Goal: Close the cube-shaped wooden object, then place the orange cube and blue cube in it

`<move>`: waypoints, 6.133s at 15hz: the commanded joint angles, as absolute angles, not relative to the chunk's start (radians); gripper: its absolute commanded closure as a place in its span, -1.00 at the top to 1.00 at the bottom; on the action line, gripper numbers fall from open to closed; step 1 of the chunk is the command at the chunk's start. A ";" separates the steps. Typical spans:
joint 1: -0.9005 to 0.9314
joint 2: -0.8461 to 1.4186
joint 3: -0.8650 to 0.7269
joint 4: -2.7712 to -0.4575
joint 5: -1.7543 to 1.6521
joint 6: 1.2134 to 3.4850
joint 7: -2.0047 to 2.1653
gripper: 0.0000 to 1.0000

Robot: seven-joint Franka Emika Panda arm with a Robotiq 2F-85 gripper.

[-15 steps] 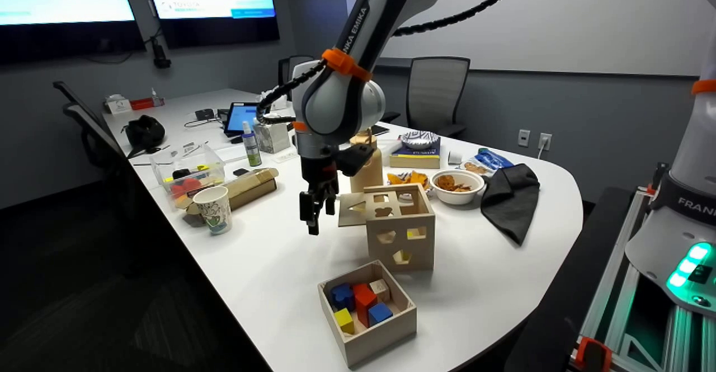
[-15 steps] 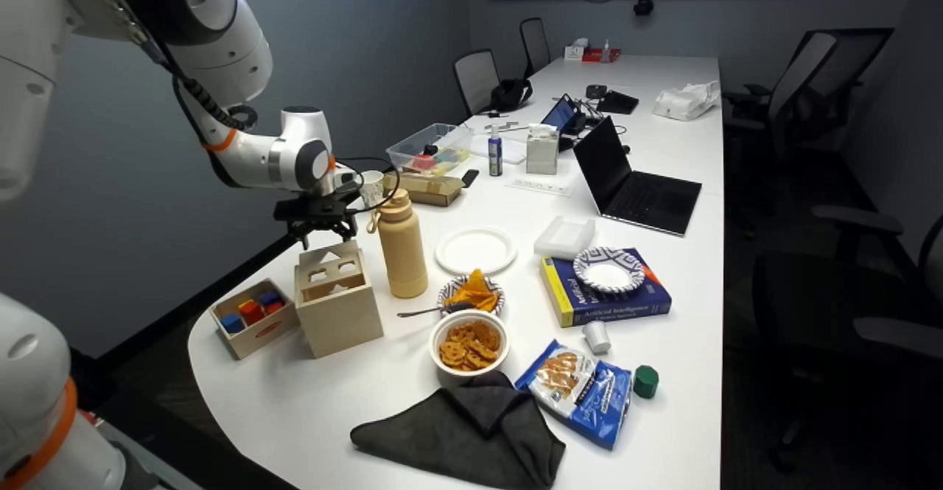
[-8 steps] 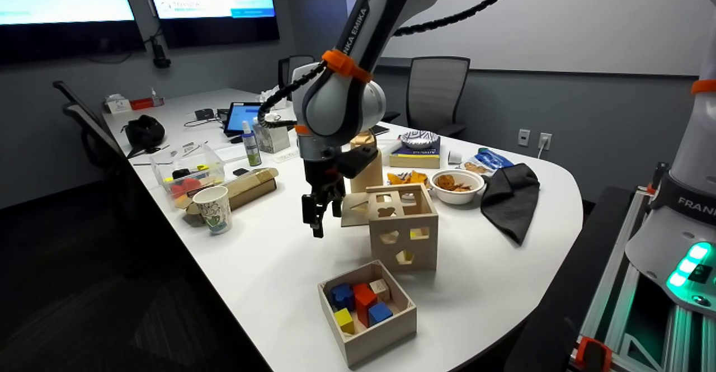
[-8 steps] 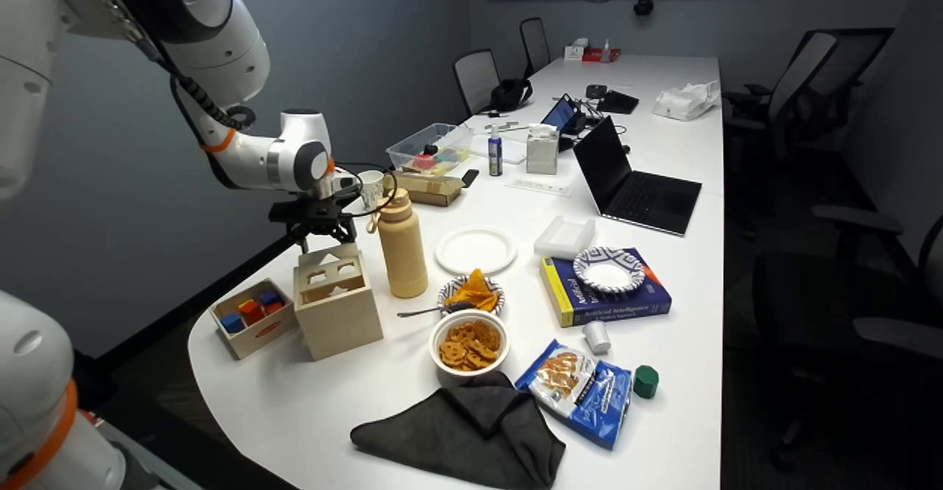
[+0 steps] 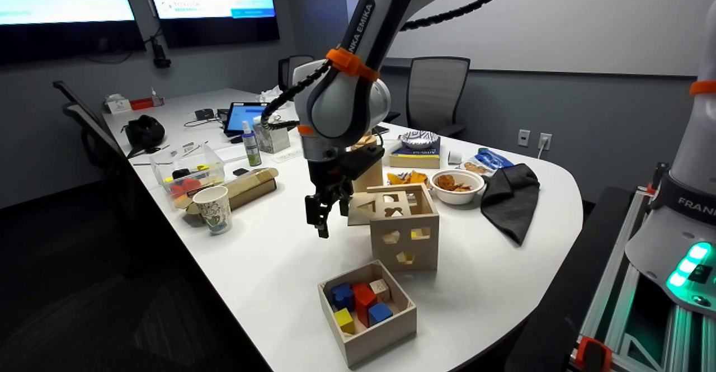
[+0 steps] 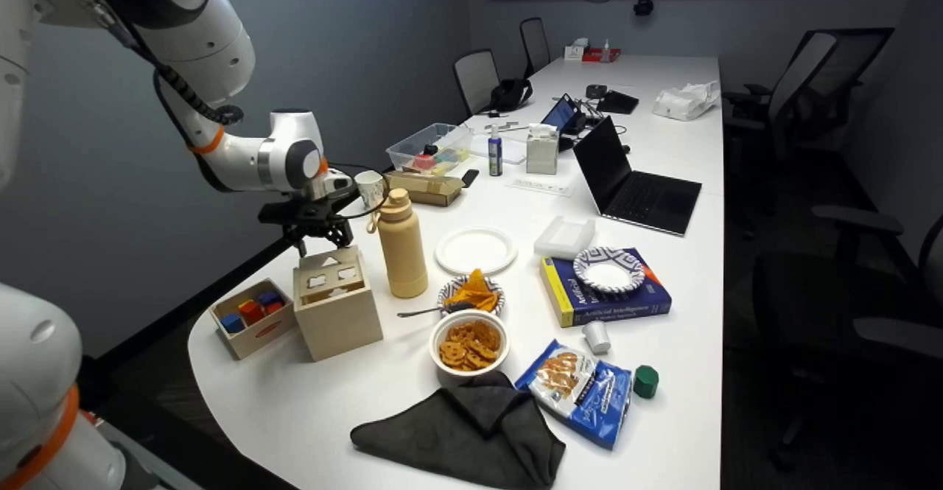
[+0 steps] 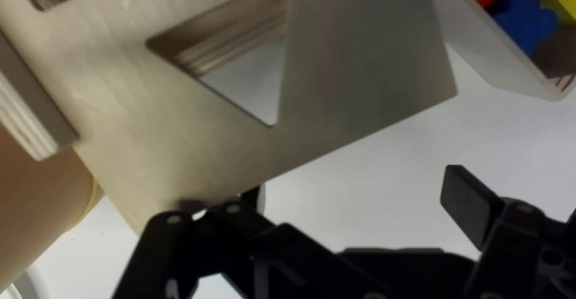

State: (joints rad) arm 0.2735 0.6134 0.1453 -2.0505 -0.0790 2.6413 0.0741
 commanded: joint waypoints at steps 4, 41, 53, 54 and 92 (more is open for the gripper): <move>0.341 0.510 0.085 -2.146 -0.114 2.630 0.183 1.00; 0.382 0.401 0.227 -2.250 0.116 2.526 0.420 1.00; 0.435 0.447 0.199 -2.279 0.108 2.547 0.535 1.00; 0.440 0.454 0.199 -2.281 0.109 2.548 0.542 1.00; 0.527 0.509 0.179 -2.232 0.123 2.546 0.695 -0.83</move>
State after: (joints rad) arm 0.5127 0.5919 0.1762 -2.2026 0.1127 2.5936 0.6540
